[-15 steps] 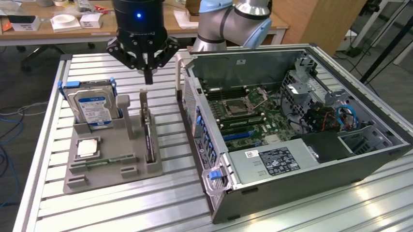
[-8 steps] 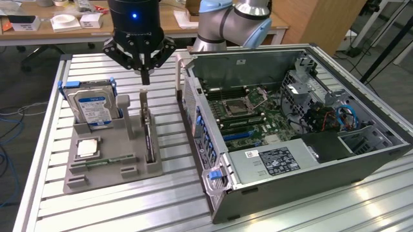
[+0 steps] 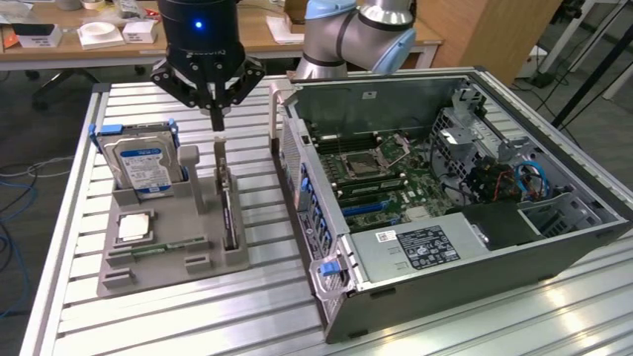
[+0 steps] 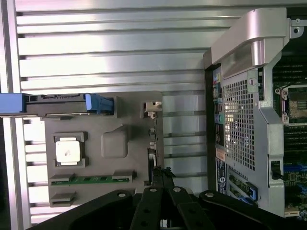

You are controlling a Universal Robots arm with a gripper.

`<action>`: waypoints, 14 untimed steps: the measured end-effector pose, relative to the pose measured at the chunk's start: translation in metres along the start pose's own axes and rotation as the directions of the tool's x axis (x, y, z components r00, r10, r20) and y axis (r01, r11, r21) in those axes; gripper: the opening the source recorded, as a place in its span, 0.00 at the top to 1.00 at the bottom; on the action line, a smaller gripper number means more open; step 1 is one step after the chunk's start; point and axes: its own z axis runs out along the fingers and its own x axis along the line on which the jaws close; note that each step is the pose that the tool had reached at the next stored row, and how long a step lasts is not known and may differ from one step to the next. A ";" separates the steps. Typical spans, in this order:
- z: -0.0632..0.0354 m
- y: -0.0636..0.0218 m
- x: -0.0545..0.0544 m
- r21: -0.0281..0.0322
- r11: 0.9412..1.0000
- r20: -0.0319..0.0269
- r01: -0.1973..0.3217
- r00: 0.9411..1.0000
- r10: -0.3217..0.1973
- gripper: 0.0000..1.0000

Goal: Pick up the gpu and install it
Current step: 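Reach for the gpu, then pick up the gpu and move the gpu toward the slot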

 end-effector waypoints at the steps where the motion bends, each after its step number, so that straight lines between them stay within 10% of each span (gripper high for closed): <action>1: 0.0000 -0.0001 0.001 0.000 1.000 0.000 0.000 1.000 0.000 0.89; 14: 0.0002 -0.0006 0.008 0.000 1.000 0.000 0.000 1.000 0.000 0.89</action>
